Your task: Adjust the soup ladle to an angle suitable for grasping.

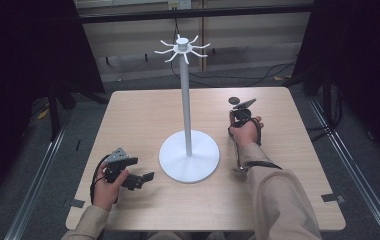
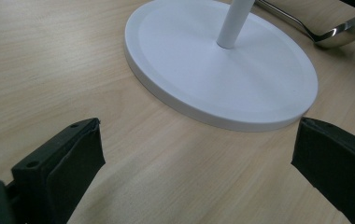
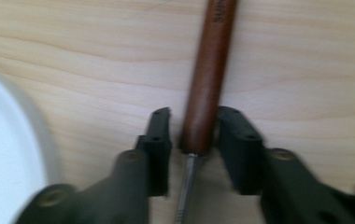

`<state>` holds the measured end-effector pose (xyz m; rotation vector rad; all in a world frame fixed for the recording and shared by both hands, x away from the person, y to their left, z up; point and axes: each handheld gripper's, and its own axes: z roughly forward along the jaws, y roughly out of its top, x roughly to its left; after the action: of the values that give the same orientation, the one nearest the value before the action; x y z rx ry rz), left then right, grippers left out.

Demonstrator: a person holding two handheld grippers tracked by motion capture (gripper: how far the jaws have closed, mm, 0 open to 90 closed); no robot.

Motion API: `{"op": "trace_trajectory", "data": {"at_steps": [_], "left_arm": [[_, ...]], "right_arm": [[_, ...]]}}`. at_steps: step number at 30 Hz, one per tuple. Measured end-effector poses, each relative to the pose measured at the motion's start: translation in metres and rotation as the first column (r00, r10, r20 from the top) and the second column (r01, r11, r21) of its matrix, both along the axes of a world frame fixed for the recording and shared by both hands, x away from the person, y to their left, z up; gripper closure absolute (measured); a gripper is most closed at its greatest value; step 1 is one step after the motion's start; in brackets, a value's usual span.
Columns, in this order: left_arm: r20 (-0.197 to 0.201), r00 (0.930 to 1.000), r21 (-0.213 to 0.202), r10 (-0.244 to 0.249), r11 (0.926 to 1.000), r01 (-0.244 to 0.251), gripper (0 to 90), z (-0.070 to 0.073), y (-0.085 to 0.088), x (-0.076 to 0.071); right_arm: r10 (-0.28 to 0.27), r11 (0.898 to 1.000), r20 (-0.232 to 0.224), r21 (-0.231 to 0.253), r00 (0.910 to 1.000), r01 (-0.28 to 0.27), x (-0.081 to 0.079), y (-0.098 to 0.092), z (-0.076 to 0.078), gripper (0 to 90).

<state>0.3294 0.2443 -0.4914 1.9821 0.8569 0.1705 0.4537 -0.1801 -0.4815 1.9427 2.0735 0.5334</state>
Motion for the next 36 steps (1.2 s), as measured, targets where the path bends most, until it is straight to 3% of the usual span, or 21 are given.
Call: {"op": "trace_trajectory", "data": {"at_steps": [3,5,7,9,12,19,20,25,29,30,34,36], "left_arm": [[-0.007,1.0000,-0.003,0.006,1.0000,-0.006,1.9,-0.001,0.003,-0.001],[-0.002,1.0000,0.000,0.002,1.0000,-0.002,2.0,0.000,0.004,-0.001],[0.000,1.0000,-0.002,0.002,1.0000,-0.002,1.9,0.001,0.004,-0.002],[0.001,1.0000,-0.003,0.004,1.0000,-0.004,1.9,0.001,0.004,-0.002],[0.003,1.0000,-0.011,0.001,0.9999,-0.001,1.9,0.002,0.002,-0.002],[0.016,0.9998,-0.010,-0.013,0.9999,0.013,1.9,0.004,-0.005,-0.003],[0.014,0.9997,-0.013,-0.019,0.9997,0.019,1.9,0.004,-0.006,-0.003],[0.022,0.9995,0.001,-0.024,0.9997,0.024,1.9,0.005,-0.008,-0.004],[0.022,0.9995,-0.004,-0.025,0.9997,0.025,1.9,0.006,-0.009,-0.005],[0.023,0.9995,0.000,-0.021,0.9998,0.021,1.9,0.006,-0.008,-0.005],[0.028,0.9995,-0.006,-0.018,0.9998,0.018,1.9,0.008,-0.008,-0.008],[0.031,0.9994,0.006,-0.015,0.9999,0.014,1.9,0.009,-0.009,-0.008]], "right_arm": [[-0.021,0.999,-0.005,-0.035,0.9998,0.021,-0.001,0.005,0.001,72.0],[-0.046,0.999,-0.014,0.002,0.9988,0.046,-0.002,0.004,0.001,74.4],[-0.008,0.999,0.010,-0.053,0.9999,0.008,-0.005,0.003,0.002,74.6],[-0.007,1.000,0.042,0.004,0.9991,0.007,-0.009,0.001,0.006,74.6],[0.022,0.999,0.089,0.038,0.9958,-0.025,-0.016,-0.003,0.015,74.6],[0.073,0.991,0.209,0.094,0.9751,-0.094,-0.037,-0.008,0.039,74.6],[0.087,0.989,0.241,0.097,0.9666,-0.113,-0.040,-0.010,0.042,74.6],[0.073,0.983,0.329,0.135,0.9417,-0.123,-0.055,-0.019,0.054,74.6],[0.058,0.974,0.409,0.176,0.9107,-0.141,-0.068,-0.030,0.064,74.6],[0.054,0.972,0.419,0.186,0.9066,-0.143,-0.070,-0.031,0.066,74.6],[0.039,0.961,0.484,0.222,0.8745,-0.165,-0.086,-0.041,0.077,74.6],[0.032,0.957,0.505,0.232,0.8625,-0.171,-0.092,-0.045,0.080,74.7]]}}
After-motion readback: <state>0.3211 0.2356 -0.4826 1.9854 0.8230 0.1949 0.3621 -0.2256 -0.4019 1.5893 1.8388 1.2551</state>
